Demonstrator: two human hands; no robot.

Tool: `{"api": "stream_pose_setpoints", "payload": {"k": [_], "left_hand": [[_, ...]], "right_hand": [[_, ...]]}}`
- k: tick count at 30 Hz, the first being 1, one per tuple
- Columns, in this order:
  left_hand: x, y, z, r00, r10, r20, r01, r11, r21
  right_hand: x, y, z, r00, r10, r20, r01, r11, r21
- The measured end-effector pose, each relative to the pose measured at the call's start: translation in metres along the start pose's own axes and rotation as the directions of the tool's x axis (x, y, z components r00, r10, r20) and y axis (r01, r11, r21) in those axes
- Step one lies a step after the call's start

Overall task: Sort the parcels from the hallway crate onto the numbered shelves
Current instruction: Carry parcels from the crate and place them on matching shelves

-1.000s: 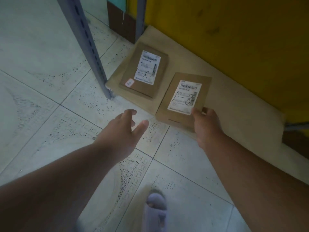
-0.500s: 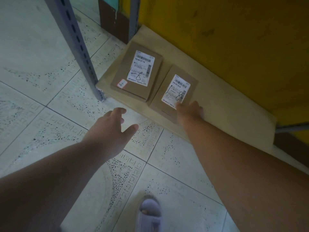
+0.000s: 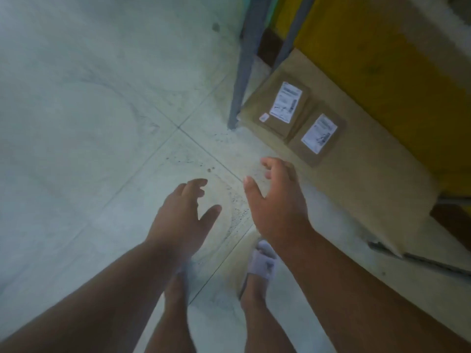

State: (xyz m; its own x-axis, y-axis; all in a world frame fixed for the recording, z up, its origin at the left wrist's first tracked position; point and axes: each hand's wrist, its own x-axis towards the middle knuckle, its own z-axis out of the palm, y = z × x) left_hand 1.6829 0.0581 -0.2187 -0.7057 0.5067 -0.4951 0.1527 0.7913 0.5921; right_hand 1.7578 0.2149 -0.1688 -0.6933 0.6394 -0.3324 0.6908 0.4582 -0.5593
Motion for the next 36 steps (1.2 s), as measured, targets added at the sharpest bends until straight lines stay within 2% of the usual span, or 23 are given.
{"api": "stream_pose_setpoints", "payload": {"k": [2, 5, 9, 12, 17, 21, 25, 32, 34, 36], "left_hand": [[-0.052, -0.012, -0.055, 0.996, -0.086, -0.020, 0.085, 0.996, -0.034], [-0.128, -0.013, -0.145, 0.988, -0.139, -0.065, 0.136, 0.990, -0.040], [-0.189, 0.002, -0.248, 0.980, -0.134, -0.149, 0.128, 0.991, -0.048], [-0.198, 0.013, -0.312, 0.969, -0.103, -0.224, 0.098, 0.995, -0.035], [-0.168, 0.024, -0.391, 0.949, -0.103, -0.297, 0.087, 0.994, -0.066], [-0.111, 0.029, -0.444, 0.932, -0.104, -0.347, 0.070, 0.992, -0.108], [-0.069, 0.018, -0.506, 0.885, -0.174, -0.431, 0.113, 0.980, -0.163], [-0.044, -0.045, -0.627, 0.726, -0.372, -0.578, 0.199, 0.919, -0.342], [-0.030, -0.072, -0.660, 0.694, -0.402, -0.597, 0.215, 0.907, -0.362], [-0.006, -0.097, -0.699, 0.695, -0.390, -0.604, 0.219, 0.915, -0.339]], "right_hand": [[-0.037, -0.059, -0.012, 0.995, -0.056, 0.079, 0.054, 0.998, 0.024], [-0.087, -0.154, -0.046, 0.981, -0.139, 0.133, 0.131, 0.989, 0.061], [-0.130, -0.263, -0.093, 0.942, -0.278, 0.190, 0.260, 0.959, 0.114], [-0.144, -0.323, -0.121, 0.902, -0.378, 0.208, 0.348, 0.922, 0.168], [-0.115, -0.387, -0.150, 0.871, -0.479, 0.108, 0.459, 0.872, 0.170], [-0.047, -0.435, -0.149, 0.849, -0.514, 0.120, 0.499, 0.856, 0.131], [0.016, -0.515, -0.135, 0.765, -0.590, 0.258, 0.588, 0.803, 0.096], [0.083, -0.701, -0.074, 0.556, -0.749, 0.361, 0.764, 0.632, 0.134], [0.099, -0.748, -0.047, 0.531, -0.764, 0.366, 0.777, 0.611, 0.148], [0.117, -0.791, -0.025, 0.538, -0.769, 0.345, 0.777, 0.611, 0.150]]}}
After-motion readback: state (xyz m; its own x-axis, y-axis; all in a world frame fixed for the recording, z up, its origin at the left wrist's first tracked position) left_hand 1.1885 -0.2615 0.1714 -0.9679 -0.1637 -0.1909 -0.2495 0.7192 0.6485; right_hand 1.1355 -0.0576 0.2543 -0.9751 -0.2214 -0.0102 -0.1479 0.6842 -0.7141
